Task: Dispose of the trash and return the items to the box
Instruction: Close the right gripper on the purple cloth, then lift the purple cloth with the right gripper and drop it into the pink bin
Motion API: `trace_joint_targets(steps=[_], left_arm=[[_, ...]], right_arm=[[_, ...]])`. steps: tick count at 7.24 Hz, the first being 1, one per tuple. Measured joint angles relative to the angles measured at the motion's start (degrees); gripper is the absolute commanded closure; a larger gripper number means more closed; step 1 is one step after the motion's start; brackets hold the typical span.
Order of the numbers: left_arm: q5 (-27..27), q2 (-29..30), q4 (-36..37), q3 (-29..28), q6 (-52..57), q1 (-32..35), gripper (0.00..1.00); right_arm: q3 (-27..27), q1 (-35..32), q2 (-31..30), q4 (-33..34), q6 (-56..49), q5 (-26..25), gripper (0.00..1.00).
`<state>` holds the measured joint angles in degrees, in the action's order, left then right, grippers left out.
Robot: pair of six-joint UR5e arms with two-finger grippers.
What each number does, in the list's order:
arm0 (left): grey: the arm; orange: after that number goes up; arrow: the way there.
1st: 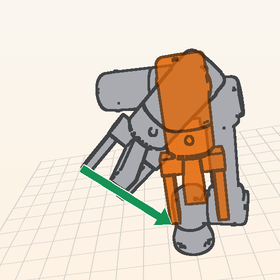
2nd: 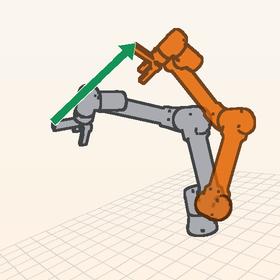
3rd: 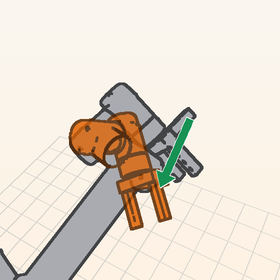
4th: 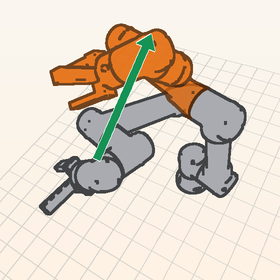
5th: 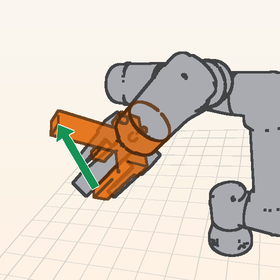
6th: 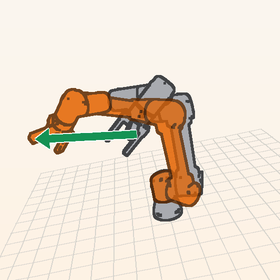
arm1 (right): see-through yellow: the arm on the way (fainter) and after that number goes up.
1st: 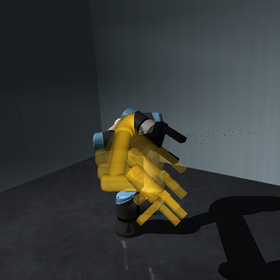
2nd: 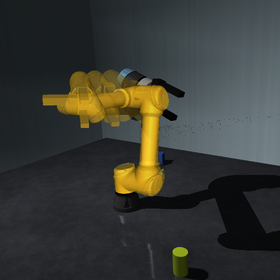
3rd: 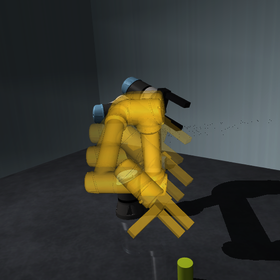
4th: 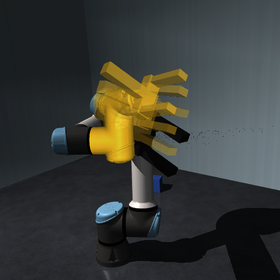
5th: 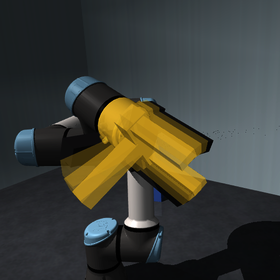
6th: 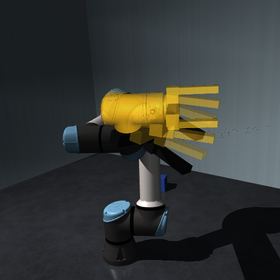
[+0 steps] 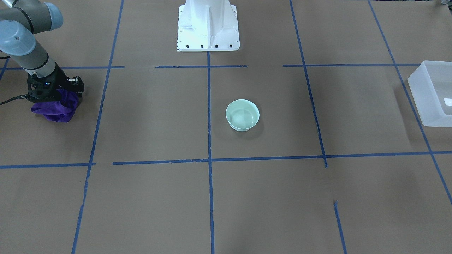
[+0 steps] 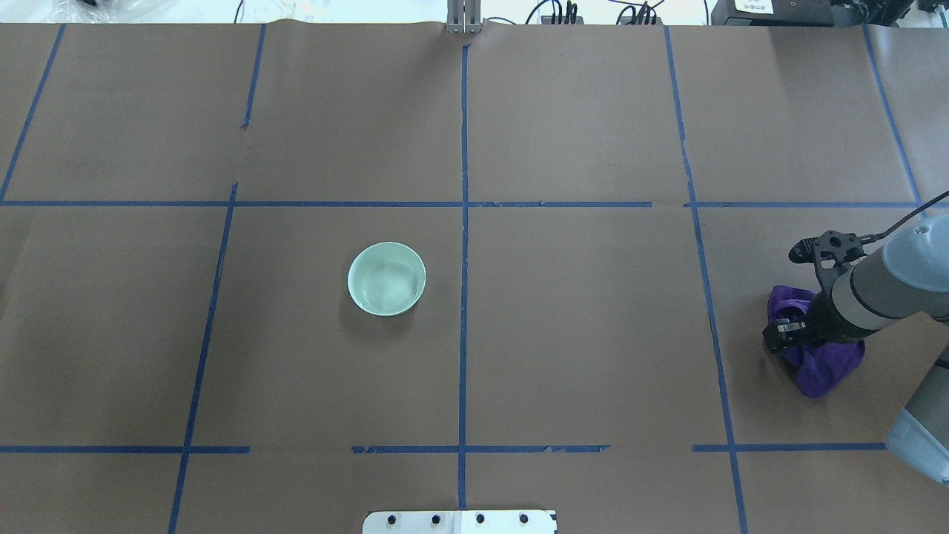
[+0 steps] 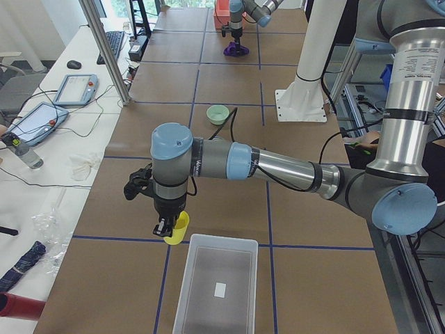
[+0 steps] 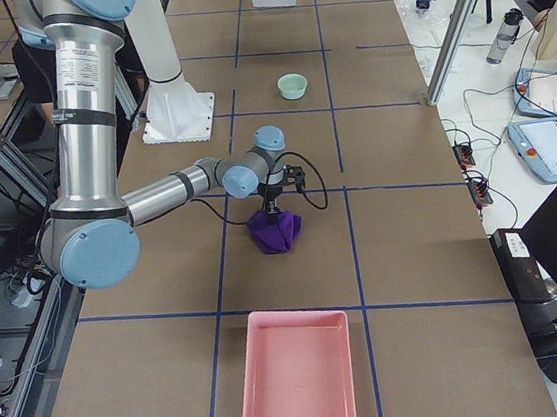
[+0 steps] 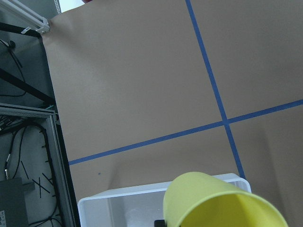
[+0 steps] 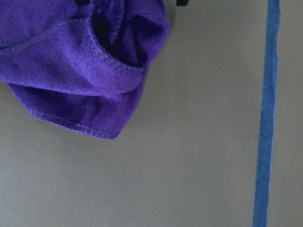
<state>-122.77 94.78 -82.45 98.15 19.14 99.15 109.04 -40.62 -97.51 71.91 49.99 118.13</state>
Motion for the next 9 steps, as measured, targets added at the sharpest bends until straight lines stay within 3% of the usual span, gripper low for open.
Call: trace_joint_targets(steps=[2, 5, 9], left_arm=[[-0.01, -0.16, -1.03, -1.30, -0.12, -0.06, 1.00], [-0.32, -0.59, -3.21, -5.80, -0.52, -0.12, 1.00], [-0.79, -6.69, -15.45, -9.06, -8.90, -2.64, 1.00]], right_arm=[[0.15, -0.99, -0.07, 0.49, -0.42, 0.00, 1.00], [3.40, -7.90, -0.76, 2.67, -1.27, 0.87, 1.00], [18.88, -19.03, 1.34, 23.06, -9.26, 1.91, 1.00]])
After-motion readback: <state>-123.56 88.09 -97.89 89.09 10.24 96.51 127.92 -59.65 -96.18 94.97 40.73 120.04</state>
